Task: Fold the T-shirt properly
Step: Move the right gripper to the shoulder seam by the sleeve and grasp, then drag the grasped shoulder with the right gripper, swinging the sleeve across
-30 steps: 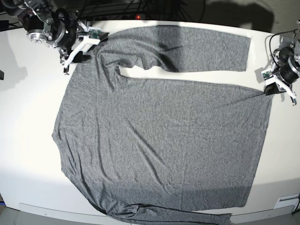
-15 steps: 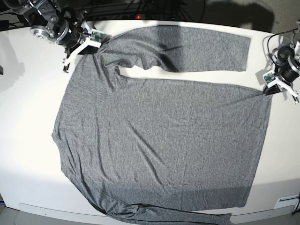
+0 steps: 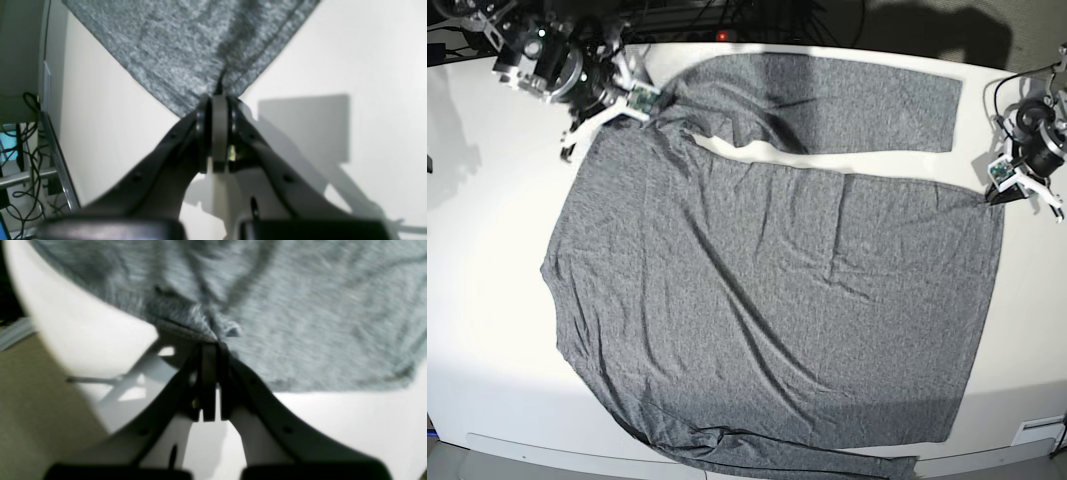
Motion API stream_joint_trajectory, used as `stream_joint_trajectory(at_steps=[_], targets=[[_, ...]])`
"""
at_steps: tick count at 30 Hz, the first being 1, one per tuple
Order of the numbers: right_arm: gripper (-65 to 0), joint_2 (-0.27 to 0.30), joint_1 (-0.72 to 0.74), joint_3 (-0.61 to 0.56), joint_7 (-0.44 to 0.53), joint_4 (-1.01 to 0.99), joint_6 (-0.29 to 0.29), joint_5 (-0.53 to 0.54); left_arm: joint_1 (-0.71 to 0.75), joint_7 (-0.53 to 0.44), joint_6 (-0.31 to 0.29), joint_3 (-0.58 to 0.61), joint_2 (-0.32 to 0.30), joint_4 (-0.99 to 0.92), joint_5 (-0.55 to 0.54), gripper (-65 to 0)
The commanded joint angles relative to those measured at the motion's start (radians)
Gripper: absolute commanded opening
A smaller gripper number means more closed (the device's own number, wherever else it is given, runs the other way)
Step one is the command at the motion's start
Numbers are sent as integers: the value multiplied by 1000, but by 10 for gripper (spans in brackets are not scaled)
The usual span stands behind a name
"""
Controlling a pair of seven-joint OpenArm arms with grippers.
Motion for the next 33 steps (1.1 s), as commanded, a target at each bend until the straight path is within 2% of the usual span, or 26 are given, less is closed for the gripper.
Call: stream_joint_trajectory(at_steps=[1,6,12,15,20,22,26,33], targets=[[-650,14,10,14,4,18,-17,3,-11,18,-15,-1,-17,2,16,-650],[-650,3,51,56,2,18,-28,107,-37,19,-16,-1,-18,22,16,-650],[-650,-108,117,160,2,17,-35,163,-94,23,-16,-1,-17,43,15,-650],[-650,-150,148,199,2,16,-35,162,-133,63,-16,-1,-17,43,15,-650],[-650,-169,205,216,20,-68,-39,171,-198,96,-16,-1,-17,43,14,-650],[-650,-169,229,216,32,-129,-56,185,-223,130,-16,-1,-16,43,14,-650],[-650,-185,289,216,48,-249,-63,185,-262,183,-16,-1,-17,43,-56,-650],[-650,-262,436,216,61,-394,-64,238,-321,230,-16,-1,-8,43,-195,-650]])
